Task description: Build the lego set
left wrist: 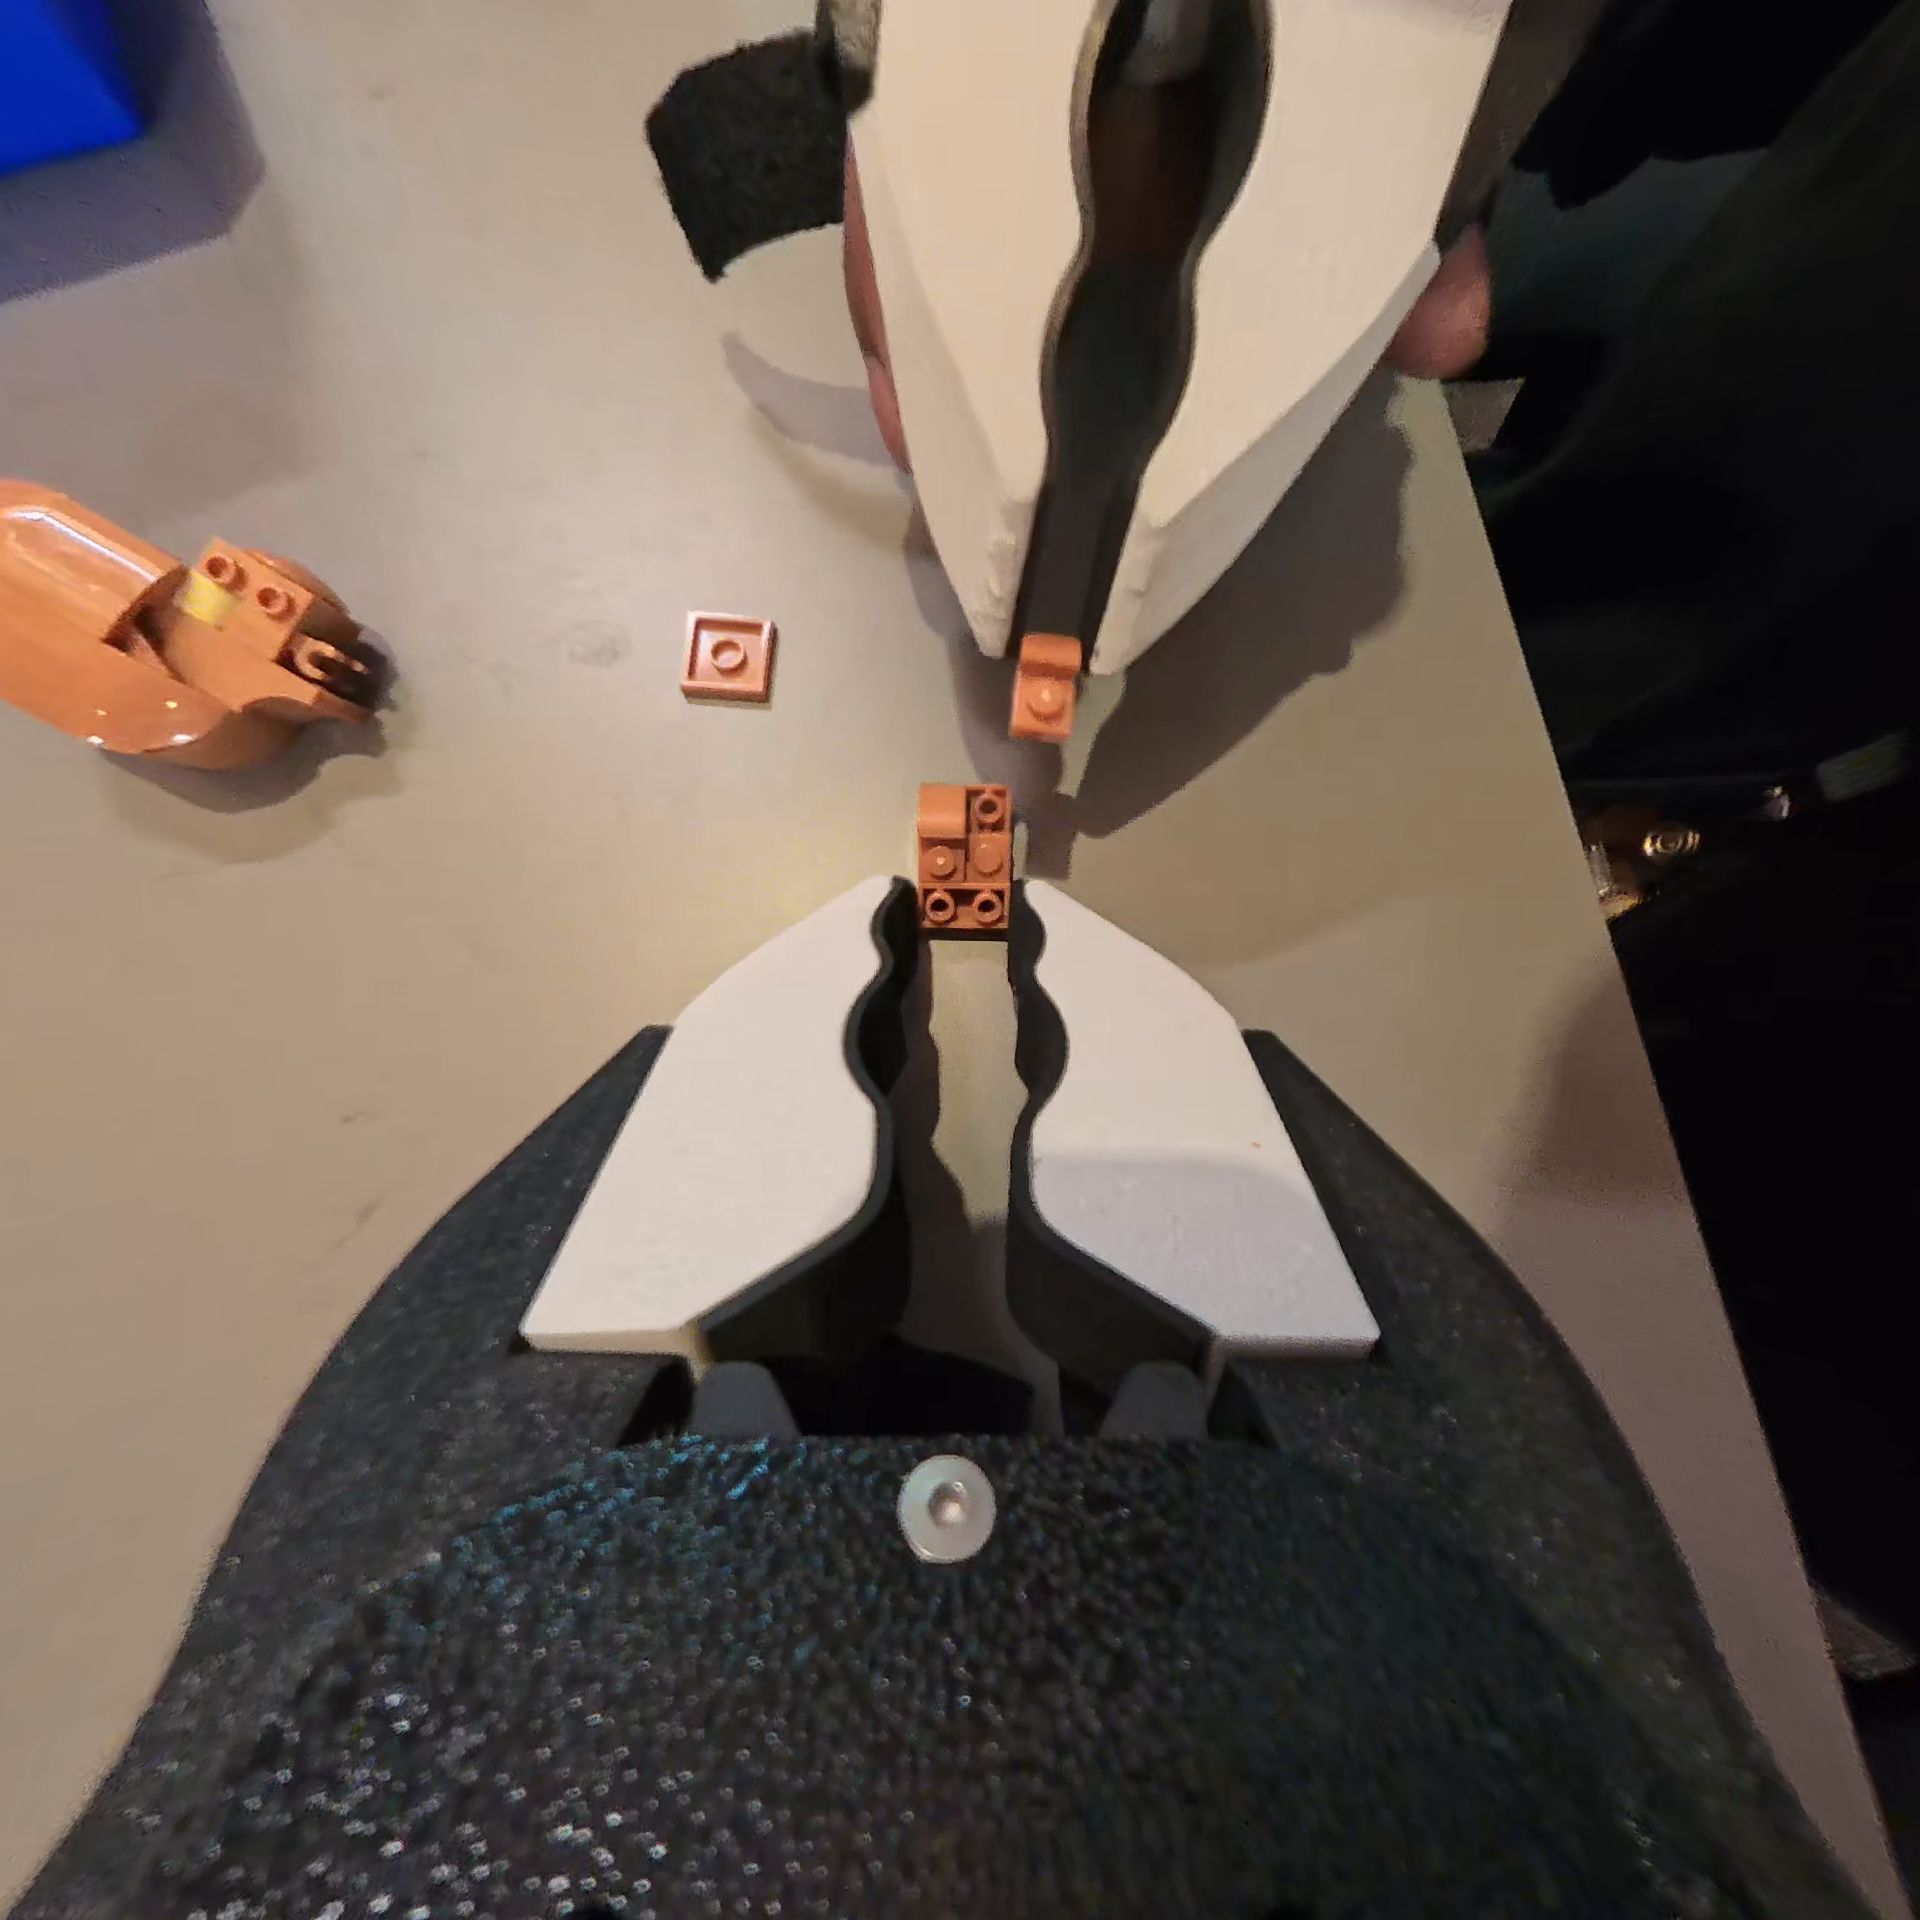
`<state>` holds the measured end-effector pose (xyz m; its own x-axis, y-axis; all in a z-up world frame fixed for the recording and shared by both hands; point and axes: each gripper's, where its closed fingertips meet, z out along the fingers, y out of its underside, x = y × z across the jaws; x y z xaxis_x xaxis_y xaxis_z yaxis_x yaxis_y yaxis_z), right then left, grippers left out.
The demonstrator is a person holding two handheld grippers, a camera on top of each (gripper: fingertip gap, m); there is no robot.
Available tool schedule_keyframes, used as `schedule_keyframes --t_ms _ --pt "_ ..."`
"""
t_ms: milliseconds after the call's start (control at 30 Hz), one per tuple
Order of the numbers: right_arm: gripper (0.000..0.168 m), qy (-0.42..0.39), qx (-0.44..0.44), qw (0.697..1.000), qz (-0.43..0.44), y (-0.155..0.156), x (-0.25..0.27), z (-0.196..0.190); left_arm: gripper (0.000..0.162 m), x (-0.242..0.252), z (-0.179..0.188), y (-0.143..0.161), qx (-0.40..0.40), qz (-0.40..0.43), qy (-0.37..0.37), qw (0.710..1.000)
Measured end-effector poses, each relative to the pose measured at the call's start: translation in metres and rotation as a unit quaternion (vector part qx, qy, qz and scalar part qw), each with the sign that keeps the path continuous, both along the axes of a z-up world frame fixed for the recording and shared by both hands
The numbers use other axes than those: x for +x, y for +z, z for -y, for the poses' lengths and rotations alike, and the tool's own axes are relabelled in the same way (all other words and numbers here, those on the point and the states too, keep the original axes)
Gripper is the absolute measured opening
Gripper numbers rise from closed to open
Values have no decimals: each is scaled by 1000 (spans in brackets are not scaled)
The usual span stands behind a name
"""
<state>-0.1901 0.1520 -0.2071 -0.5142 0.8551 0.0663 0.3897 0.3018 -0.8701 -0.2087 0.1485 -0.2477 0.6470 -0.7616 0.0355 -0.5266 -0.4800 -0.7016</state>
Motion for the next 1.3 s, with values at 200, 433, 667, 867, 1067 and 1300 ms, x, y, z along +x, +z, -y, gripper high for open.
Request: schedule_keyframes --t_ms 200,433,667,867,1067,1300 --pt "8 3 42 998 37 -13 -1 -3 17 3 1 1 -28 -23 22 999" --pt "8 14 68 996 51 -17 -2 0 16 8 2 3 -52 -19 36 998" --pt "8 18 114 992 53 -22 -3 1 16 7 3 1 -63 -23 49 997" --pt "8 16 132 989 58 -25 -4 2 16 8 4 1 -69 -21 56 996" --pt "10 10 139 989 52 -25 -5 3 17 8 5 1 -71 -20 58 996" --pt "16 6 139 989 51 -26 -6 1 17 9 6 2 -77 -10 57 995"
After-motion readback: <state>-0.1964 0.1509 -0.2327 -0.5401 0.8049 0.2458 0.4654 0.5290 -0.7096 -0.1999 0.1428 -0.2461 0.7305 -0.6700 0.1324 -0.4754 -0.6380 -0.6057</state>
